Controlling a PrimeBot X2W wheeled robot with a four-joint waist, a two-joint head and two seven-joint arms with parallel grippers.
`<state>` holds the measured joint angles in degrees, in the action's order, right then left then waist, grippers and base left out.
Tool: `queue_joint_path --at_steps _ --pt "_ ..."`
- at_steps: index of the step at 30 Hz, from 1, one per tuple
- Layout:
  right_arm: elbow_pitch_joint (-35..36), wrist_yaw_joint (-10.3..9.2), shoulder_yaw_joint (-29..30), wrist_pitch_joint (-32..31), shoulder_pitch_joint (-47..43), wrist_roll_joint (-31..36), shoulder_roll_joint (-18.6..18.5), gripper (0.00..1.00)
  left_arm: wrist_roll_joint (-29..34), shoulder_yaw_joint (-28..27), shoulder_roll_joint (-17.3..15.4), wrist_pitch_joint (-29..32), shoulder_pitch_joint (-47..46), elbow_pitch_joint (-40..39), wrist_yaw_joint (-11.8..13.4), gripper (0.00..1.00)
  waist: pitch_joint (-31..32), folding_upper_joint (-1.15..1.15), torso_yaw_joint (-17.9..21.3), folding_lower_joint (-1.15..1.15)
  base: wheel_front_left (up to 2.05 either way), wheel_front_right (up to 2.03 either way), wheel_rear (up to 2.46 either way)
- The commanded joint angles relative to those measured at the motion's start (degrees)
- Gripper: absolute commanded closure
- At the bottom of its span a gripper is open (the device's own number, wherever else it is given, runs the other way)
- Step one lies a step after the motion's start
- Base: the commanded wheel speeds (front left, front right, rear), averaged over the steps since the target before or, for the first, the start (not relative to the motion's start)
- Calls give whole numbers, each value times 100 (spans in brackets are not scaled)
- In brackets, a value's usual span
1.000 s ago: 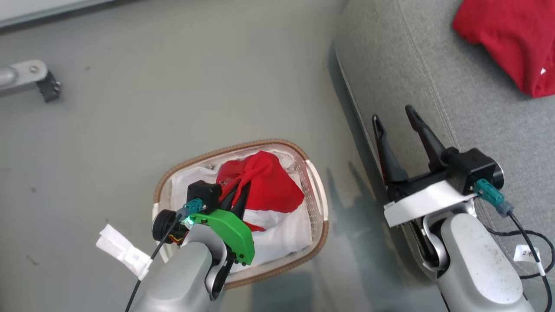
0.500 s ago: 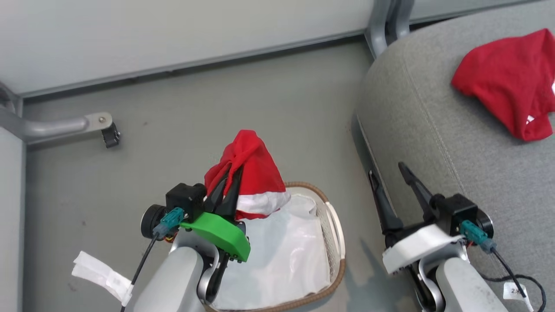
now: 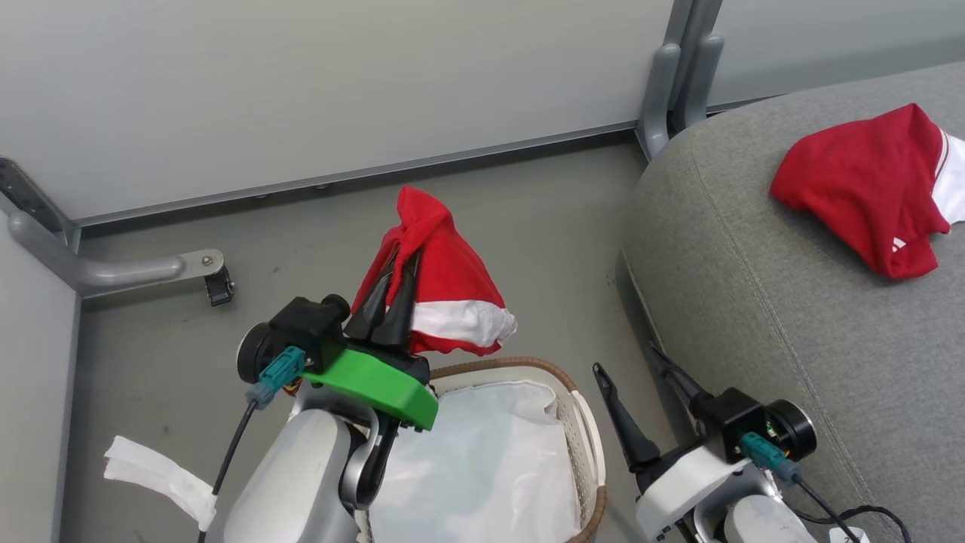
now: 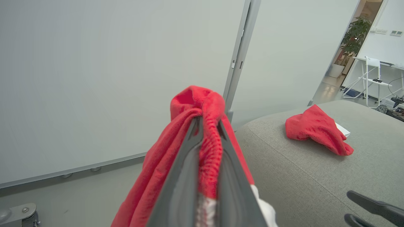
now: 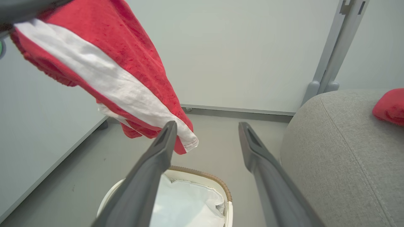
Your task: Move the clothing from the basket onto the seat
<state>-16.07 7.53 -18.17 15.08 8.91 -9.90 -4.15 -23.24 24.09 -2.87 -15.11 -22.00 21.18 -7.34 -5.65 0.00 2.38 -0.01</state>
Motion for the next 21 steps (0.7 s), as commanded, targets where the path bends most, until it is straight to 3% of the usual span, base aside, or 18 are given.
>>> queue_joint_path --at_steps 1,9,19,20,21 --pt "-24 -8 -154 10 58 140 -65 0 -35 36 -10 -4 -37 -46 -18 100 46 0 -46 1 0 0 0" --pt "-377 -8 -1172 10 632 688 -101 0 -265 540 -8 -5 -80 -182 -20 100 130 0 -334 1 0 0 0" --pt "-718 -8 -1195 11 1207 1089 77 0 -576 1230 -9 -5 -141 -201 47 100 116 0 -811 1 0 0 0" --pt "-773 -8 -1204 11 1219 1034 84 76 -615 1270 -10 -5 -134 -202 53 100 117 0 -847 1 0 0 0" --pt "-796 -8 -1189 11 1228 981 89 100 -626 1309 -10 -5 -125 -202 61 100 119 0 -872 1 0 0 0"
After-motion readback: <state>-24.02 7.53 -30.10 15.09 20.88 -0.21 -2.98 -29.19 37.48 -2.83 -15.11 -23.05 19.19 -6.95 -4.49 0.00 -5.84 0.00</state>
